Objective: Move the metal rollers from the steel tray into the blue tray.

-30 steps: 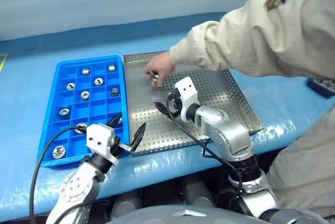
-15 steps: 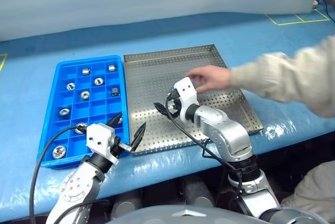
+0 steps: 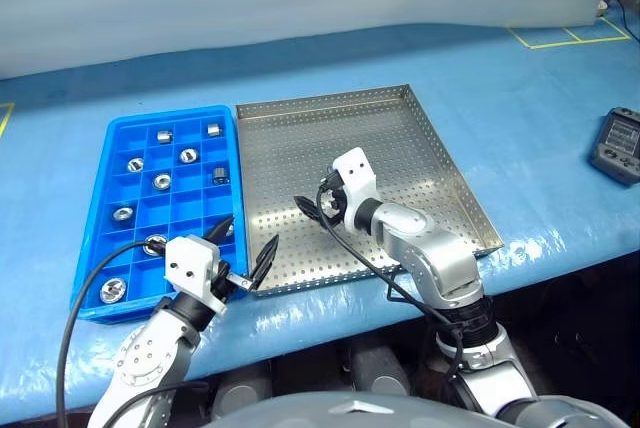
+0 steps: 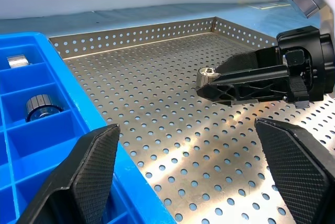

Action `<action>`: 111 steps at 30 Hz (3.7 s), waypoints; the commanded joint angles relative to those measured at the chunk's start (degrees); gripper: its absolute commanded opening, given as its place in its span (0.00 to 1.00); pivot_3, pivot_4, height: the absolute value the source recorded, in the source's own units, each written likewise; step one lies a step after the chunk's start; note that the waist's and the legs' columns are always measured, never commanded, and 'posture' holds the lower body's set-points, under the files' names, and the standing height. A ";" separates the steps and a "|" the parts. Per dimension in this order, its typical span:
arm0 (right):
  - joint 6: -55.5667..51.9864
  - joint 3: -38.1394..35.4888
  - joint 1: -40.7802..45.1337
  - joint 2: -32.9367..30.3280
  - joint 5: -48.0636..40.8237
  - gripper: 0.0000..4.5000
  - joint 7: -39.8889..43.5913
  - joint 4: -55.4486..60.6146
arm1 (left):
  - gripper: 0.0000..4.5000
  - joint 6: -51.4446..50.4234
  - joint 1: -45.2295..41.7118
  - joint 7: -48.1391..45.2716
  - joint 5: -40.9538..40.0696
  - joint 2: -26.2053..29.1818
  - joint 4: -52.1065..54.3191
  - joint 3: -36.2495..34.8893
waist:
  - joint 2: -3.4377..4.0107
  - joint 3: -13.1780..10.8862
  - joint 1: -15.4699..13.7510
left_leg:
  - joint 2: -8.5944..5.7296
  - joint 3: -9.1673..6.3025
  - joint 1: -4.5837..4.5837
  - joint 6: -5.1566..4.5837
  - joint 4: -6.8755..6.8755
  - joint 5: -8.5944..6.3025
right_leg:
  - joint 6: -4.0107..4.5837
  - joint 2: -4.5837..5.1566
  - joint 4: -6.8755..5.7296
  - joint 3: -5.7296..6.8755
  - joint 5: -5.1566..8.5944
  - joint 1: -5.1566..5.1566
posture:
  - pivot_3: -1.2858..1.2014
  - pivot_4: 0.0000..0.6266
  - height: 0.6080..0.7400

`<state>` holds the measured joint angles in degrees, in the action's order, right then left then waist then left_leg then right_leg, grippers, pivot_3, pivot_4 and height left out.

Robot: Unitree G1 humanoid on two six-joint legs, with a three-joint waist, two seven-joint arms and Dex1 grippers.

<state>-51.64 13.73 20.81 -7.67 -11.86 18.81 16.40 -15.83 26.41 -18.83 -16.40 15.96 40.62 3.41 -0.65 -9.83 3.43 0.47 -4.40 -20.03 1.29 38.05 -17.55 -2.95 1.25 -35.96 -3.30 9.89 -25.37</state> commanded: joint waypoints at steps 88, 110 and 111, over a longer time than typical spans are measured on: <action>24.62 13.67 23.39 23.37 4.12 0.38 6.60 -34.87 | 1.00 14.04 23.99 14.01 10.69 -10.29 8.43 2.38 | -0.05 -0.01 -10.73 | 0.05 -0.19 -0.02 -0.03 -0.17 -0.01 | 0.36 -0.01 0.03 0.29 0.24 -0.07 | 0.73 0.24 1.00; 31.17 9.03 28.00 24.71 3.45 0.88 5.49 -52.77 | 1.00 14.33 23.39 11.73 9.66 -8.26 7.73 1.84 | 0.16 0.14 -12.49 | 0.05 -0.23 0.08 -0.03 -0.21 -0.01 | 0.41 -0.01 0.01 0.34 0.29 0.04 | 0.69 0.24 1.00; 30.90 8.46 27.86 24.41 3.03 0.96 5.10 -52.11 | 1.00 13.90 23.02 11.46 9.36 -7.91 7.79 1.17 | 0.16 0.14 -12.48 | 0.04 -0.24 0.07 -0.03 -0.20 -0.01 | 0.41 -0.01 0.01 0.34 0.29 0.04 | 0.69 0.24 1.00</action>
<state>-19.45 24.25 46.39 8.20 -8.23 25.07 -35.47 -2.07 49.83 -6.82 -6.10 7.35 46.21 5.53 -0.48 -9.68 -9.05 0.51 -4.65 -19.96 1.27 37.85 -17.56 -2.53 1.23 -35.95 -2.95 10.18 -25.33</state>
